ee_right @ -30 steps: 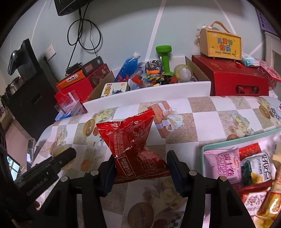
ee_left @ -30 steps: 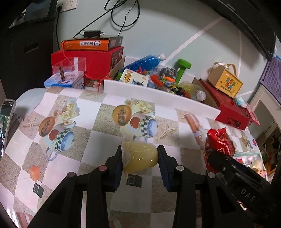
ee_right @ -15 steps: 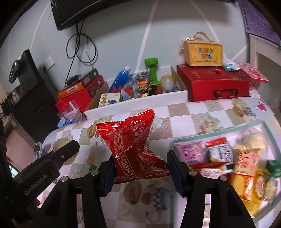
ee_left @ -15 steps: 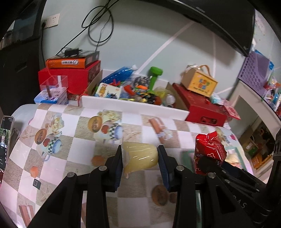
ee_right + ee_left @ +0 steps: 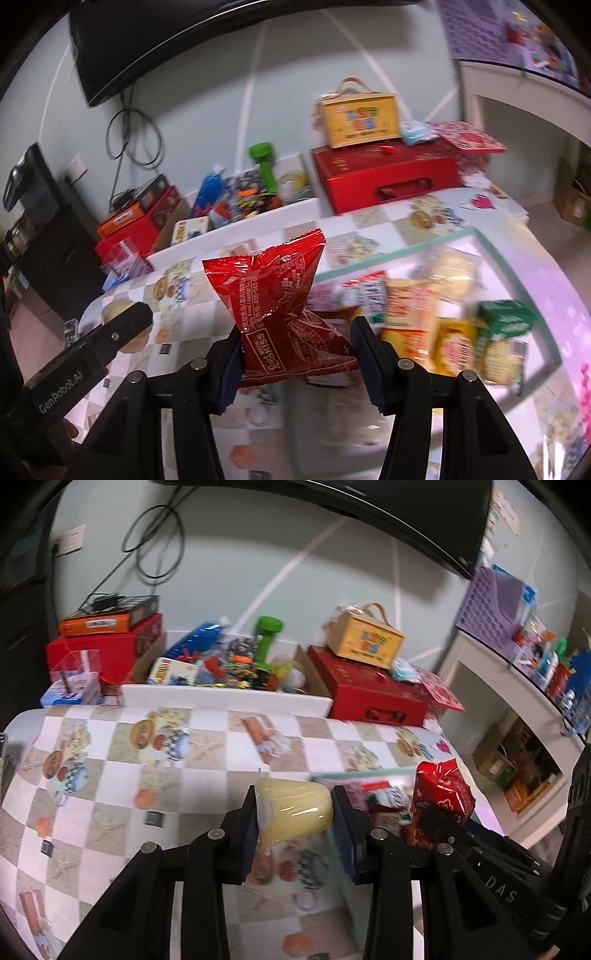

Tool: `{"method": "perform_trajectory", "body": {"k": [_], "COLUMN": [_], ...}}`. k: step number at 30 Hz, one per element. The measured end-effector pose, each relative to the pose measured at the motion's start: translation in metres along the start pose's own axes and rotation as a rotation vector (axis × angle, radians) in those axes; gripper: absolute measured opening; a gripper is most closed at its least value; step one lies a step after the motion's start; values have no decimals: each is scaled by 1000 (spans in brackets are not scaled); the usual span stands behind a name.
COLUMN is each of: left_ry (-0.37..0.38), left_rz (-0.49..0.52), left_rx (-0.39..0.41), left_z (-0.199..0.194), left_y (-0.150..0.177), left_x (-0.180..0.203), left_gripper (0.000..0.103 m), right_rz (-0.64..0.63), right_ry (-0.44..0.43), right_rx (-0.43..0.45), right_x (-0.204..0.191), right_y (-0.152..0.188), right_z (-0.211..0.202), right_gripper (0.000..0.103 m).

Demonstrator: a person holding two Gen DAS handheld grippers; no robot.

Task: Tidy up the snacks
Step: 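Lift and carry the jelly cup with the left tool while the right carries the red bag toward the tray, then lower the jelly cup into the tray with the left tool while the right releases the red bag there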

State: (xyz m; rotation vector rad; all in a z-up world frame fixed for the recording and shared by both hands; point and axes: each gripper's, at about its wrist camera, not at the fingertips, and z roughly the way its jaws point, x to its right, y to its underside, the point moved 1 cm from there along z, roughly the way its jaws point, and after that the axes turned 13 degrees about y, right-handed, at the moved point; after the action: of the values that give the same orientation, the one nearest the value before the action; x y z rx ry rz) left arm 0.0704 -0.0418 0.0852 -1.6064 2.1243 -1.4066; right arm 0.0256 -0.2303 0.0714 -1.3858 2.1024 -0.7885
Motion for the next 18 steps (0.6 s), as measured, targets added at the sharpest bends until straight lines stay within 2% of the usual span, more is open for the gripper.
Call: {"method": "perform_trajectory", "body": {"k": [9,18], "left_ry": [82,123], "left_rz": [74,94], "left_rx": [-64,-149], "left_z": [18,46], "left_y": [16,42], "left_x": [49,71], "left_gripper": [39,39], "right_rz": [109,144], "right_ry": [90,100], "right_rx": [-4,-52], "right_x": [68,93], "right_y": [11,28], "right_z": [-14,-6], "right_gripper": [58,58]}}
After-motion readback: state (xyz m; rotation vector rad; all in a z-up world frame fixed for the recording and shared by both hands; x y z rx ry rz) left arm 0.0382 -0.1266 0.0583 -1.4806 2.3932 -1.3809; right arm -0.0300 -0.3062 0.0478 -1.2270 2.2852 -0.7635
